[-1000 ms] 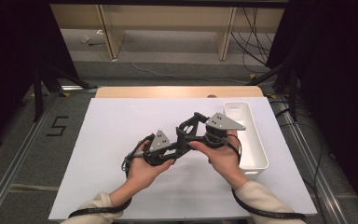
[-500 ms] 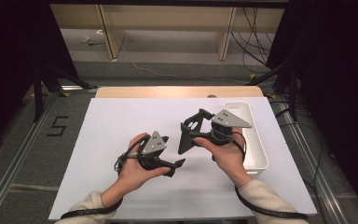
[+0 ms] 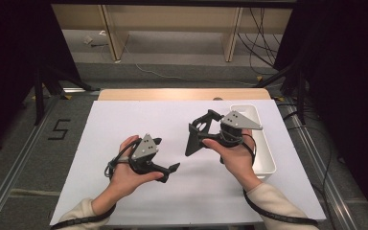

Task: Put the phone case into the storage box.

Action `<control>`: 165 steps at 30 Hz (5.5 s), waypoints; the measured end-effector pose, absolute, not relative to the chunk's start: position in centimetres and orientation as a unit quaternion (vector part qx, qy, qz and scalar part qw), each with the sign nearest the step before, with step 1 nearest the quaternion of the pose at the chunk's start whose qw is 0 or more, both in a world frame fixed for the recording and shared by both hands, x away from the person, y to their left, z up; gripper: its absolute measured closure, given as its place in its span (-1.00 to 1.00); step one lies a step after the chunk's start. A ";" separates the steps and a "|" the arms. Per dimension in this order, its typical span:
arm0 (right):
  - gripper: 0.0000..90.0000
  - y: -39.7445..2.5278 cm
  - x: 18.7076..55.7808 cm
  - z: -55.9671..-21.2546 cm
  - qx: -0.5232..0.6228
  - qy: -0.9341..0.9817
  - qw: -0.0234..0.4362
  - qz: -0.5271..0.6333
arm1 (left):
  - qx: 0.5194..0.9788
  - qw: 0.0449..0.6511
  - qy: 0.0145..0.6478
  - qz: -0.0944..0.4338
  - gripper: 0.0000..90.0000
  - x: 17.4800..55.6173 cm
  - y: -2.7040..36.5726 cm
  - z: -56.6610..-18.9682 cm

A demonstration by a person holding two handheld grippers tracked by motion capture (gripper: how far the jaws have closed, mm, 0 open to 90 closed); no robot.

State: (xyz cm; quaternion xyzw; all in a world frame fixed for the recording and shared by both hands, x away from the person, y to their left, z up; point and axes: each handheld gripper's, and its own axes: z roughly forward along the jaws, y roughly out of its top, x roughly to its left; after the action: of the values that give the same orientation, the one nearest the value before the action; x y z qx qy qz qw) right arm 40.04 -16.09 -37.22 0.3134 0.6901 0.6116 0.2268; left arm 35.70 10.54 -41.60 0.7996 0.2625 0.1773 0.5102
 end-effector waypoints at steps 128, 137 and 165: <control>-0.65 -25.6 42.5 -32.5 0.388 0.599 0.333 0.616 | 0.776 0.513 0.306 0.200 -1.00 33.3 15.8 -42.5; -0.65 -26.0 42.6 -32.5 0.392 0.597 0.338 0.613 | 0.776 0.514 0.307 0.199 -1.00 33.3 15.8 -42.5; -0.65 -27.2 42.9 -32.4 0.402 0.589 0.350 0.608 | 0.777 0.513 0.307 0.198 -1.00 33.3 15.8 -42.5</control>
State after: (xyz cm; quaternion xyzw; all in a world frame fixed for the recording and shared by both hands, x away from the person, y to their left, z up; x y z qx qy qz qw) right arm 42.90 -27.20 -32.44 0.4016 0.5889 0.6075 0.3505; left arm 33.30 15.84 -42.49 0.7768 0.3070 0.1981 0.5130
